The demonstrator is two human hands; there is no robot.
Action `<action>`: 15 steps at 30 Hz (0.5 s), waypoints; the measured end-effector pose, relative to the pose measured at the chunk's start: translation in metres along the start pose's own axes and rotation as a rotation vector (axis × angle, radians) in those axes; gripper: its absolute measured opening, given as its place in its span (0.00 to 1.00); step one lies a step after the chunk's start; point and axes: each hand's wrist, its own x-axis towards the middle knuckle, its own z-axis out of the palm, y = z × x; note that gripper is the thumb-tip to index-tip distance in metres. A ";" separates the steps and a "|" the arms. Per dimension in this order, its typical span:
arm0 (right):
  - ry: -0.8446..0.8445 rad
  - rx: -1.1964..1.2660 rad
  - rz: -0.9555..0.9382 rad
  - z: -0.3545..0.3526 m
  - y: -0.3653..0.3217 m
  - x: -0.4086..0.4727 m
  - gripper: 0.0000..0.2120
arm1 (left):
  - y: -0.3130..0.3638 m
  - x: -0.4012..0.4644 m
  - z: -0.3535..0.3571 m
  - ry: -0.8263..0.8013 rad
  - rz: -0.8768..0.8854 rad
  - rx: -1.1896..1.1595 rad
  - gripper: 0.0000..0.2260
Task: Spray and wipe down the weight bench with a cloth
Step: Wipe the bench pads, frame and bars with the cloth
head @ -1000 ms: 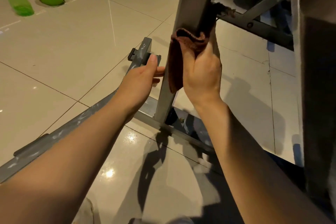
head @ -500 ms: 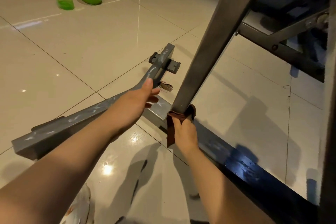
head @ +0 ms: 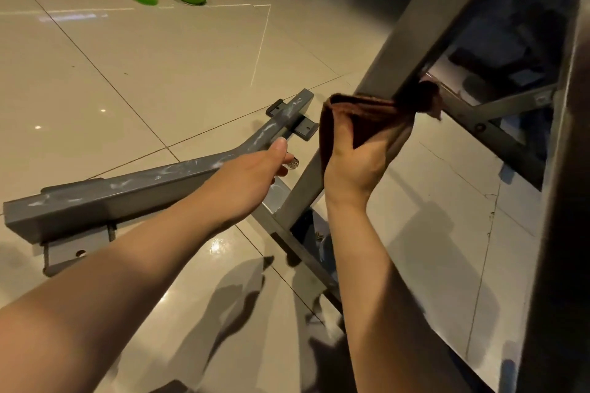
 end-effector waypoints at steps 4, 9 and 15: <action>-0.220 -0.158 0.227 0.012 0.063 -0.040 0.46 | -0.003 -0.002 0.000 0.016 0.015 -0.051 0.24; -0.503 -0.354 0.557 0.013 0.118 -0.076 0.32 | -0.013 -0.007 -0.002 0.010 -0.006 -0.068 0.23; -0.370 -0.212 0.399 -0.014 0.073 -0.057 0.11 | -0.006 -0.010 -0.004 0.039 0.046 -0.107 0.22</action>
